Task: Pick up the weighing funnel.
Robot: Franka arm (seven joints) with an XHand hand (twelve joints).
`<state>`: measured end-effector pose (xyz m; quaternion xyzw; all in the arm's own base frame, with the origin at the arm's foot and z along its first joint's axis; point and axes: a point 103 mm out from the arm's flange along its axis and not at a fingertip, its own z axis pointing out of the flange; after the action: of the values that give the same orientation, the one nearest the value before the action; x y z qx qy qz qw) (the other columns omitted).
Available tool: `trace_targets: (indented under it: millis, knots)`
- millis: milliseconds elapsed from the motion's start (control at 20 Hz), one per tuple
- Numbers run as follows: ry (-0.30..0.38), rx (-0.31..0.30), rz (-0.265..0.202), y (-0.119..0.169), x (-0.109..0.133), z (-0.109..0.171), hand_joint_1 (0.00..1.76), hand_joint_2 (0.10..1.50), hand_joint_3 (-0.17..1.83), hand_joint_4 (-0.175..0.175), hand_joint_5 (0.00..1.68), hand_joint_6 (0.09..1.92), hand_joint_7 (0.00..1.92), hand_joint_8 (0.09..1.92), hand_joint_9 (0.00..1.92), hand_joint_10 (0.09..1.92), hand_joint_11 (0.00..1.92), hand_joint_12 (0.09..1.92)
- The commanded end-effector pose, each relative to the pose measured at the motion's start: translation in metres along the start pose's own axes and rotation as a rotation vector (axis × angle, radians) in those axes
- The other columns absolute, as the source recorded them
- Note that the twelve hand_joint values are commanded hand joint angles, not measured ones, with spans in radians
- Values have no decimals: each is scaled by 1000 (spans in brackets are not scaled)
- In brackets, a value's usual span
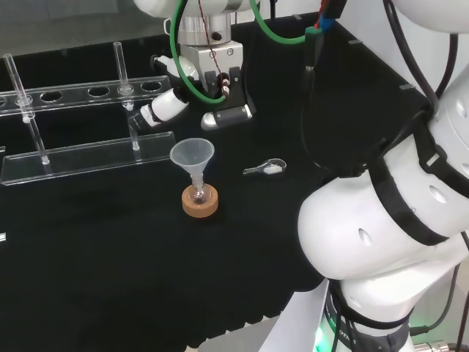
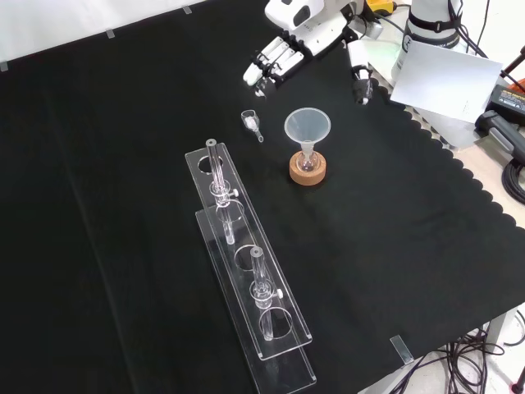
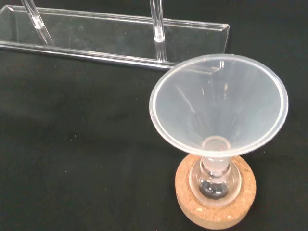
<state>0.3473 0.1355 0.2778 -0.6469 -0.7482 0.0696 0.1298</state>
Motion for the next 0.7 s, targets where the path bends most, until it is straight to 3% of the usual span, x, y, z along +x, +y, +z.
trace_targets:
  millis: [50, 350, 600, 650, 700]
  knots:
    - [12, 8, 36, -9, -5, 3, 373, 576, 98, 9, 0, 87, 0, 87, 0, 87, 0, 87]
    - [2, -19, 26, -8, -16, -3, 427, 587, 94, 6, 0, 87, 0, 87, 0, 87, 0, 87]
    - [-13, -80, 32, -2, -31, -15, 488, 601, 92, -3, 0, 87, 0, 87, 0, 87, 30, 87]
    - [-16, -88, 36, 0, -36, -17, 507, 618, 80, -7, 0, 87, 0, 87, 0, 87, 22, 147]
    - [-28, -100, 47, 2, -45, -21, 523, 627, 67, -9, 0, 87, 13, 87, 0, 87, 12, 356]
